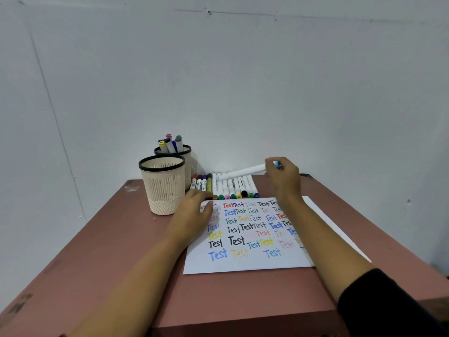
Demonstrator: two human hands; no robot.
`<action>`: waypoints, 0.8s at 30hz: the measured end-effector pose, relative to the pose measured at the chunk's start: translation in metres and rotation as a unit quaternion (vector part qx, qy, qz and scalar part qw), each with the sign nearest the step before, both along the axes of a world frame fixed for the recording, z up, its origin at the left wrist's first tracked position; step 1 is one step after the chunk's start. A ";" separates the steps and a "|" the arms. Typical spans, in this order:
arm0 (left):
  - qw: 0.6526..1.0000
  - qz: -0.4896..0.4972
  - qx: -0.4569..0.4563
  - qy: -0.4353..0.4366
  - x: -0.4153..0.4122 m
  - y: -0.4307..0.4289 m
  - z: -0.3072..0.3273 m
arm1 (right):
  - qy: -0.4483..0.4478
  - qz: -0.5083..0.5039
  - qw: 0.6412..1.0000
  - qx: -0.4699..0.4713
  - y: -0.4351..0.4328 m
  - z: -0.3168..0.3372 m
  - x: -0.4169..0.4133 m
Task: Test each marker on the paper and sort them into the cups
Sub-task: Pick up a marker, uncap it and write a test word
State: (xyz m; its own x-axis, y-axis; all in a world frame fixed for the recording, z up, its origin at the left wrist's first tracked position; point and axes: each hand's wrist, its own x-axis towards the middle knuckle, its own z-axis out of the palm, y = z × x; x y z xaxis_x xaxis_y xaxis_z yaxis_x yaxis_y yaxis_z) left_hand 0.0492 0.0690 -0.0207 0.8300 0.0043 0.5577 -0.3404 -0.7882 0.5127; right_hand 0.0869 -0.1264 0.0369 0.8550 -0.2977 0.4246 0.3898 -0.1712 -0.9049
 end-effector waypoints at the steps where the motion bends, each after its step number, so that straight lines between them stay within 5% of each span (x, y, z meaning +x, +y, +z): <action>1: 1.000 -0.003 0.005 -0.018 -0.001 0.000 0.000 | 0.003 0.024 1.000 0.008 0.003 -0.001 -0.007; 12: 0.990 0.001 0.089 -0.108 0.003 0.000 -0.003 | 0.074 0.106 0.984 0.125 0.017 -0.024 -0.025; 18: 0.992 -0.040 0.117 -0.041 -0.002 -0.006 -0.001 | 0.139 0.169 0.950 0.221 0.022 -0.025 -0.023; 24: 0.993 -0.076 0.092 0.014 -0.006 -0.010 0.000 | 0.169 0.321 0.925 0.111 0.031 -0.037 -0.030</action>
